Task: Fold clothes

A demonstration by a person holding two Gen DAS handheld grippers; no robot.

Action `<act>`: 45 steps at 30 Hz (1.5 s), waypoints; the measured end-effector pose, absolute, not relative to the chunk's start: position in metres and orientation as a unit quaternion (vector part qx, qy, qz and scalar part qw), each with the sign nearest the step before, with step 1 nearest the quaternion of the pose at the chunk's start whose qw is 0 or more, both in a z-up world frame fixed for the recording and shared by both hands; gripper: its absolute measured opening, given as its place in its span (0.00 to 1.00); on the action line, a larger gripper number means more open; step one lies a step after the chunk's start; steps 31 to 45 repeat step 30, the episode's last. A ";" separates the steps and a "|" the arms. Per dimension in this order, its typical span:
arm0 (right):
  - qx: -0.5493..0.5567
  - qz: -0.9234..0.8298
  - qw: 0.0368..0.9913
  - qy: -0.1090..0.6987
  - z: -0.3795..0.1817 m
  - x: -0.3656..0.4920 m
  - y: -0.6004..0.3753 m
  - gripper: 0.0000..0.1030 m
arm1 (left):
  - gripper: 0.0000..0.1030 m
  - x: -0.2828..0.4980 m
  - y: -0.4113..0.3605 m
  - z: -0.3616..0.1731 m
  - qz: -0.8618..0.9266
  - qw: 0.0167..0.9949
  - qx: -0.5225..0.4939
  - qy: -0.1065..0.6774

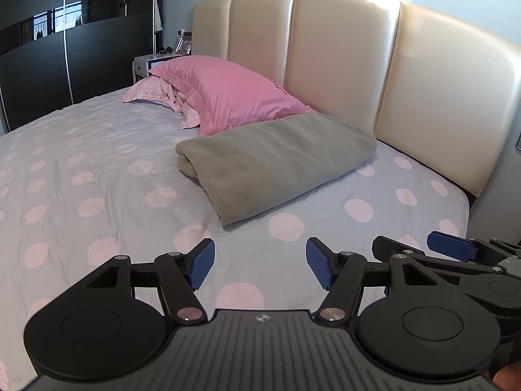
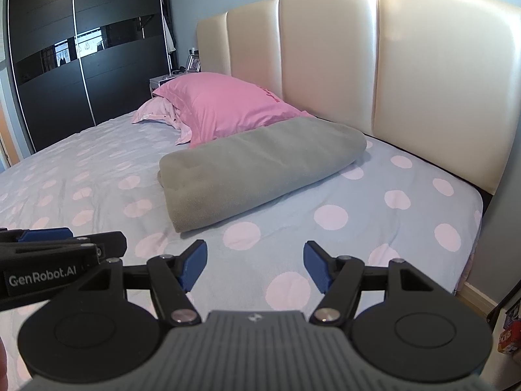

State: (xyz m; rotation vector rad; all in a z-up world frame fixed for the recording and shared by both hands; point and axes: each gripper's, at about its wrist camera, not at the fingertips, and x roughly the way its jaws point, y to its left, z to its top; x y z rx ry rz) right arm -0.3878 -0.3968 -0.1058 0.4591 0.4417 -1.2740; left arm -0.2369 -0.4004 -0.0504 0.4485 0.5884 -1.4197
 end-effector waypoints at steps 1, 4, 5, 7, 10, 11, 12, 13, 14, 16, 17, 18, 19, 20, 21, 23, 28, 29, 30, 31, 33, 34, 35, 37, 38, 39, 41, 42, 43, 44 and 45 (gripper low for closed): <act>0.211 -0.585 0.757 0.202 -0.106 -0.388 -0.397 0.66 | 0.59 -0.238 -0.400 -0.050 -0.637 0.696 0.201 0.264; 0.216 -0.586 0.754 0.203 -0.106 -0.389 -0.397 0.66 | 0.59 -0.239 -0.400 -0.050 -0.638 0.695 0.202 0.263; 0.218 -0.586 0.754 0.202 -0.106 -0.389 -0.397 0.66 | 0.59 -0.240 -0.399 -0.050 -0.638 0.695 0.202 0.262; 0.221 -0.586 0.753 0.201 -0.106 -0.389 -0.396 0.66 | 0.59 -0.240 -0.399 -0.050 -0.638 0.695 0.204 0.261; 0.222 -0.586 0.753 0.201 -0.106 -0.389 -0.395 0.66 | 0.59 -0.241 -0.399 -0.050 -0.637 0.695 0.206 0.262; 0.222 -0.585 0.753 0.202 -0.106 -0.389 -0.395 0.65 | 0.59 -0.241 -0.400 -0.050 -0.637 0.695 0.206 0.263; 0.222 -0.585 0.753 0.203 -0.106 -0.389 -0.395 0.65 | 0.59 -0.240 -0.400 -0.050 -0.637 0.694 0.206 0.264; 0.221 -0.585 0.753 0.204 -0.106 -0.389 -0.396 0.65 | 0.59 -0.240 -0.400 -0.050 -0.637 0.694 0.206 0.264; 0.221 -0.585 0.753 0.205 -0.106 -0.389 -0.396 0.65 | 0.59 -0.240 -0.400 -0.050 -0.637 0.694 0.206 0.264; 0.221 -0.585 0.753 0.205 -0.106 -0.389 -0.396 0.65 | 0.59 -0.240 -0.400 -0.049 -0.638 0.694 0.207 0.263; 0.221 -0.584 0.753 0.205 -0.106 -0.389 -0.396 0.65 | 0.59 -0.240 -0.400 -0.049 -0.638 0.694 0.207 0.262; 0.222 -0.584 0.753 0.205 -0.106 -0.390 -0.396 0.65 | 0.59 -0.241 -0.400 -0.049 -0.639 0.693 0.208 0.262; 0.223 -0.584 0.753 0.205 -0.106 -0.390 -0.396 0.65 | 0.59 -0.241 -0.400 -0.049 -0.639 0.693 0.208 0.262; 0.224 -0.584 0.753 0.205 -0.106 -0.390 -0.397 0.65 | 0.59 -0.240 -0.399 -0.050 -0.639 0.693 0.209 0.261; 0.225 -0.584 0.752 0.205 -0.106 -0.390 -0.397 0.65 | 0.59 -0.240 -0.398 -0.050 -0.639 0.692 0.209 0.261; 0.228 -0.584 0.751 0.206 -0.107 -0.390 -0.397 0.65 | 0.59 -0.240 -0.397 -0.050 -0.640 0.692 0.209 0.261; 0.232 -0.583 0.751 0.205 -0.108 -0.391 -0.398 0.65 | 0.59 -0.240 -0.396 -0.050 -0.641 0.691 0.210 0.261; 0.232 -0.583 0.751 0.205 -0.107 -0.391 -0.398 0.65 | 0.59 -0.240 -0.395 -0.050 -0.641 0.690 0.210 0.261; 0.232 -0.582 0.752 0.206 -0.108 -0.391 -0.398 0.65 | 0.59 -0.240 -0.396 -0.050 -0.641 0.690 0.211 0.262; 0.232 -0.582 0.752 0.206 -0.108 -0.391 -0.398 0.65 | 0.59 -0.240 -0.396 -0.050 -0.641 0.690 0.211 0.262; 0.232 -0.582 0.752 0.206 -0.108 -0.391 -0.398 0.65 | 0.59 -0.240 -0.396 -0.050 -0.641 0.690 0.211 0.262; 0.232 -0.582 0.752 0.206 -0.108 -0.391 -0.398 0.65 | 0.59 -0.240 -0.396 -0.050 -0.641 0.690 0.211 0.262; 0.232 -0.582 0.752 0.206 -0.108 -0.391 -0.398 0.65 | 0.59 -0.240 -0.396 -0.050 -0.641 0.690 0.211 0.262; 0.232 -0.582 0.752 0.206 -0.108 -0.391 -0.398 0.65 | 0.59 -0.240 -0.396 -0.050 -0.641 0.690 0.211 0.262; 0.232 -0.582 0.752 0.206 -0.108 -0.391 -0.398 0.65 | 0.59 -0.240 -0.396 -0.050 -0.641 0.690 0.211 0.262; 0.232 -0.582 0.752 0.206 -0.108 -0.391 -0.398 0.65 | 0.59 -0.240 -0.396 -0.050 -0.641 0.690 0.211 0.262; 0.232 -0.582 0.752 0.206 -0.108 -0.391 -0.398 0.65 | 0.59 -0.240 -0.396 -0.050 -0.641 0.690 0.211 0.262; 0.232 -0.582 0.752 0.206 -0.108 -0.391 -0.398 0.65 | 0.59 -0.240 -0.396 -0.050 -0.641 0.690 0.211 0.262; 0.232 -0.582 0.752 0.206 -0.108 -0.391 -0.398 0.65 | 0.59 -0.240 -0.396 -0.050 -0.641 0.690 0.211 0.262; 0.232 -0.582 0.752 0.206 -0.108 -0.391 -0.398 0.65 | 0.59 -0.240 -0.396 -0.050 -0.641 0.690 0.211 0.262; 0.232 -0.582 0.752 0.206 -0.108 -0.391 -0.398 0.65 | 0.59 -0.240 -0.396 -0.050 -0.641 0.690 0.211 0.262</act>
